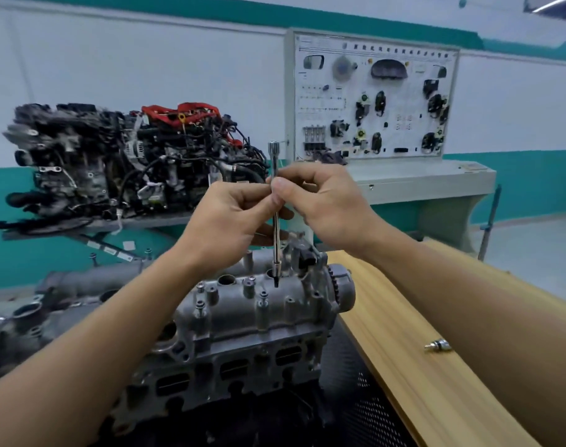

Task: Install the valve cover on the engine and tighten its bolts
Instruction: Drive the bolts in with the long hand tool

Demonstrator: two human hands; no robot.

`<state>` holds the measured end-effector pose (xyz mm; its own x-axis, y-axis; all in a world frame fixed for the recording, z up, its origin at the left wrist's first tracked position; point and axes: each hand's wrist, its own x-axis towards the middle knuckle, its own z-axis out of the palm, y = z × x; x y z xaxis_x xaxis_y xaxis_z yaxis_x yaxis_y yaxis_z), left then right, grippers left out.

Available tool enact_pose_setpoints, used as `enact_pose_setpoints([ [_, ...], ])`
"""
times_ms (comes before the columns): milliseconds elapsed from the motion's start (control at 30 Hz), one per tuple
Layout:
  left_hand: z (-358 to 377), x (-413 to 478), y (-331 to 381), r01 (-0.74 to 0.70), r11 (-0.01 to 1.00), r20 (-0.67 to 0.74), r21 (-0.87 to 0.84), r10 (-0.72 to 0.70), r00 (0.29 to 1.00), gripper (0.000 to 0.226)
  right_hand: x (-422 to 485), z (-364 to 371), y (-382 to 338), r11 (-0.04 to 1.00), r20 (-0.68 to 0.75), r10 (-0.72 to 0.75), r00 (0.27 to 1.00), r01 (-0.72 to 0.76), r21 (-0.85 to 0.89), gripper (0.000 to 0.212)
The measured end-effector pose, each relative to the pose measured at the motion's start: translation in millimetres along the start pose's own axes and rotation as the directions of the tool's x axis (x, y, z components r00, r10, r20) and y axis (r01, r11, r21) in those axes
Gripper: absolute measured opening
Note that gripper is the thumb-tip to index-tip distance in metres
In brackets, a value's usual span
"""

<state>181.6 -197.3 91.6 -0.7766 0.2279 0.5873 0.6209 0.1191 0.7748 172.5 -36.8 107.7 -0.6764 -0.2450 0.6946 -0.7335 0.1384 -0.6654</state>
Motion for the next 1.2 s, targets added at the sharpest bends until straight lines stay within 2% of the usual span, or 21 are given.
enact_pose_setpoints([
  [200,-11,-2,-13,-0.020,0.998,-0.065,0.057,0.023,0.998,0.029,10,13,11,0.999,0.006,-0.046,0.999,0.046,-0.002,0.016],
  [533,-11,-6,-30,-0.058,0.997,-0.061,0.049,0.061,0.996,0.014,10,17,26,1.000,0.068,0.015,0.998,-0.016,0.011,0.014],
  [600,-10,-6,-33,-0.077,0.992,-0.070,0.104,0.084,0.994,0.018,11,16,24,0.999,0.084,0.041,0.996,-0.042,0.006,0.014],
  [700,-8,-8,-39,-0.094,0.969,-0.122,0.229,0.125,0.985,0.005,12,17,21,0.998,0.095,0.057,0.994,-0.054,-0.038,0.016],
  [800,-7,-8,-37,-0.052,0.959,-0.163,0.279,0.101,0.982,0.017,11,20,19,0.996,0.075,0.064,0.995,-0.058,-0.073,0.015],
  [900,-12,-2,-26,0.067,0.969,0.000,0.236,-0.069,0.998,0.013,10,20,15,0.995,0.078,0.075,0.994,-0.070,-0.068,0.011],
  [1033,-21,4,-15,0.035,0.941,0.265,0.338,-0.131,0.955,0.020,11,9,9,0.995,0.170,0.087,0.982,-0.076,-0.072,0.013],
  [1133,-25,4,-17,0.065,0.946,0.306,0.318,-0.167,0.937,0.021,11,-3,6,0.992,0.278,0.129,0.952,-0.122,-0.043,0.014],
  [1200,-19,-2,-22,0.047,0.947,0.257,0.319,-0.134,0.957,0.034,10,-5,4,0.991,0.269,0.133,0.954,-0.131,-0.024,0.012],
])
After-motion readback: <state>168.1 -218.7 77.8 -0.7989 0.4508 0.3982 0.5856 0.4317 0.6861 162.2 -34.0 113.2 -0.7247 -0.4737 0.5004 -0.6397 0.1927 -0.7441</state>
